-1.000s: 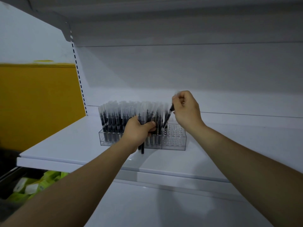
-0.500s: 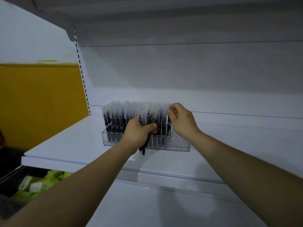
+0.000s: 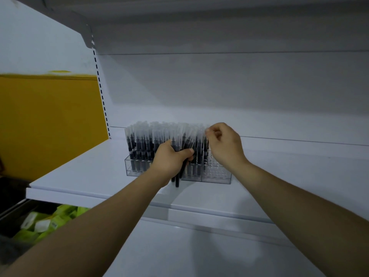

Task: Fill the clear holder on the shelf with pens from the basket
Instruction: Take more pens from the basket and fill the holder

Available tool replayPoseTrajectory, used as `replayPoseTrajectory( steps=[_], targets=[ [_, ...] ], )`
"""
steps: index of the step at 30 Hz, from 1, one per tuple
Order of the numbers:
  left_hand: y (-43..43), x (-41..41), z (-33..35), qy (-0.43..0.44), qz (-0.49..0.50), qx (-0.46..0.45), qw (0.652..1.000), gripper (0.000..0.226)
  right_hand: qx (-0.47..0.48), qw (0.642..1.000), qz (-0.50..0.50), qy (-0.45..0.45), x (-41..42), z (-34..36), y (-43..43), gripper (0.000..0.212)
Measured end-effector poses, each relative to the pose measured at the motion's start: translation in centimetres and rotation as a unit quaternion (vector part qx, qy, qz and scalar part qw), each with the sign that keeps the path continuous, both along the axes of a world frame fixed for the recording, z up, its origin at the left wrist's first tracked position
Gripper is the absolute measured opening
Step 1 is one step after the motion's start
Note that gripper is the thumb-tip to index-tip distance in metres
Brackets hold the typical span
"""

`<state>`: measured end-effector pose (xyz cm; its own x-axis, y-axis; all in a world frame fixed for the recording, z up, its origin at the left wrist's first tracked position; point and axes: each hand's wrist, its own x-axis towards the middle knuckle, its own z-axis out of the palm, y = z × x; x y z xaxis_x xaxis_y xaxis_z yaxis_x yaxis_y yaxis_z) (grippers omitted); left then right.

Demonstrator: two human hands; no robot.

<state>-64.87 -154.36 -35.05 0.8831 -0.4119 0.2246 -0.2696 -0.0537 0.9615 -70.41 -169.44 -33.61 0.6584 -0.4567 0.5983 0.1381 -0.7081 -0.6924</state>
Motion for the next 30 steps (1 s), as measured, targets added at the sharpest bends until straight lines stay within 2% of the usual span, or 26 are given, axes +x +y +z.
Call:
replayPoseTrajectory(
  steps=[3,5,13,20,30],
  targets=[
    [-0.6,-0.6,0.4,-0.018,-0.014,-0.004,1.000,0.020,0.006,0.997,0.074,0.033,-0.9,0.6,1.1,0.019],
    [-0.9,-0.8,0.5,-0.025,-0.020,-0.005,0.999,0.018,0.012,0.995,0.090,0.046,-1.0,0.6,1.4,0.022],
    [-0.2,-0.1,0.1,0.013,-0.013,-0.018,1.000,0.020,0.125,0.991,0.040,-0.034,-1.2,2.0,0.4,0.018],
    [0.2,-0.3,-0.1,-0.003,-0.007,0.010,1.000,0.019,0.040,0.999,0.031,-0.011,-1.2,1.4,-0.1,0.024],
    [0.5,-0.3,-0.2,-0.003,-0.002,0.001,1.000,0.010,0.002,0.999,0.031,0.022,-0.3,1.0,0.1,0.030]
  ],
)
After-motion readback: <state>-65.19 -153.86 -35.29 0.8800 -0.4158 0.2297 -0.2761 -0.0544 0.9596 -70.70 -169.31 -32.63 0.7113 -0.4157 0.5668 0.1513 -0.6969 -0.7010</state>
